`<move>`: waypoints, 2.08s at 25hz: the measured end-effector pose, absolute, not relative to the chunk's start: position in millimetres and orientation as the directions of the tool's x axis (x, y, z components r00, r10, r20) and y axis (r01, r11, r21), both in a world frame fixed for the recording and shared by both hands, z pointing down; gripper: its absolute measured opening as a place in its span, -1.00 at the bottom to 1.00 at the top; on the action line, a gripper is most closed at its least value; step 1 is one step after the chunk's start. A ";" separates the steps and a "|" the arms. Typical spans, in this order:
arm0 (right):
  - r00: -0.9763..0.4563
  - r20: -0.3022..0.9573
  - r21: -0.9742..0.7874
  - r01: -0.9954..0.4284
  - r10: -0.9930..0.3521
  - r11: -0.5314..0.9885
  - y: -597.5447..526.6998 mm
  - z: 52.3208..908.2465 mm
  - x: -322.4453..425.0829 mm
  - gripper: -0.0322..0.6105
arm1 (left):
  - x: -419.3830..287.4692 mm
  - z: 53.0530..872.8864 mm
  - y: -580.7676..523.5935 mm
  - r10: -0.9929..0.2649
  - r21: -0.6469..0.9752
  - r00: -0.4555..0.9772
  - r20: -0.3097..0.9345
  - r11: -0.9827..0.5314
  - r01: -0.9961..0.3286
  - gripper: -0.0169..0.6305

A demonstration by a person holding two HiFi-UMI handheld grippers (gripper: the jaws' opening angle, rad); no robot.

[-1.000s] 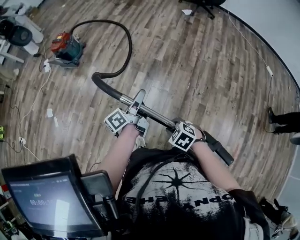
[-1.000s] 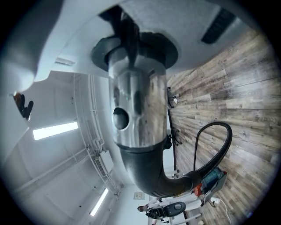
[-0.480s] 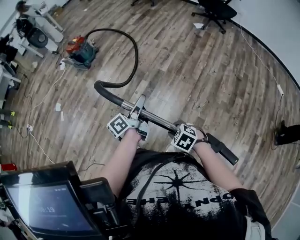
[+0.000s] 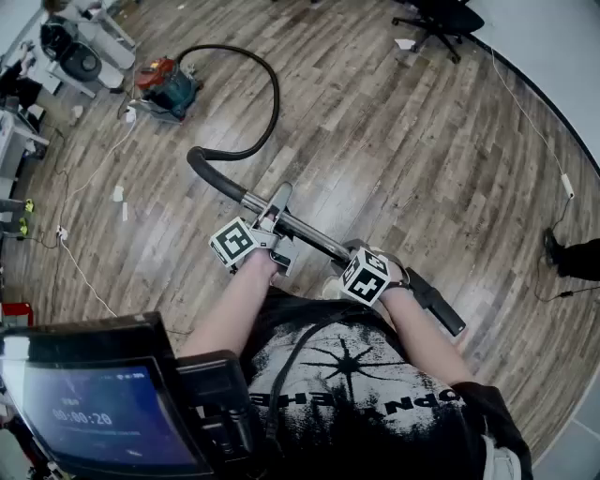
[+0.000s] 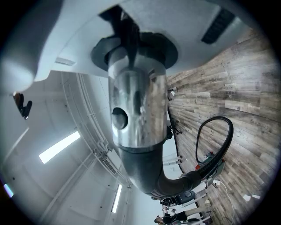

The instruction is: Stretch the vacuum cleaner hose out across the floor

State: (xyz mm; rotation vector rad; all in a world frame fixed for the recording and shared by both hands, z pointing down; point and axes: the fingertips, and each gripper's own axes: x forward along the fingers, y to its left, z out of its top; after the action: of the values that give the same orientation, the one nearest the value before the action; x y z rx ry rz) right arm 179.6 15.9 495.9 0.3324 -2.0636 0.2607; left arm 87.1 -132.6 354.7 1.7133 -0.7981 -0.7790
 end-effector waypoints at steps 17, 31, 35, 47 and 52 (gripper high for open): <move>-0.388 0.908 -0.009 -0.390 -0.156 0.921 81.6 484.1 174.8 -0.60 | 78.9 349.9 -69.8 -0.786 0.974 0.593 -0.174 -0.225 -0.012 -0.78; -0.286 0.954 -0.041 -0.434 -0.095 0.900 198.3 516.0 237.0 -0.60 | 131.3 417.2 31.3 -0.768 0.988 0.629 -0.120 -0.154 0.000 -0.79; -0.313 0.944 -0.036 -0.412 -0.105 0.910 206.7 517.7 276.2 -0.60 | 171.8 406.8 44.5 -0.780 0.984 0.608 -0.146 -0.175 0.012 -0.78; -0.358 0.933 -0.064 -0.289 -0.046 0.955 260.3 507.6 394.1 -0.60 | 276.8 385.5 110.7 -0.846 0.982 0.510 -0.155 -0.188 -0.014 -0.78; -0.395 0.918 -0.079 -0.287 -0.043 0.955 270.3 515.9 404.7 -0.60 | 292.5 390.3 121.0 -0.846 0.982 0.518 -0.124 -0.179 -0.058 -0.78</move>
State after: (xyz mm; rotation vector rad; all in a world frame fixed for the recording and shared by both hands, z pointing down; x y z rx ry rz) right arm 404.7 270.3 515.9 0.2365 -1.9659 0.2678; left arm 292.5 121.0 390.3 1.6068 -0.7905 -0.8537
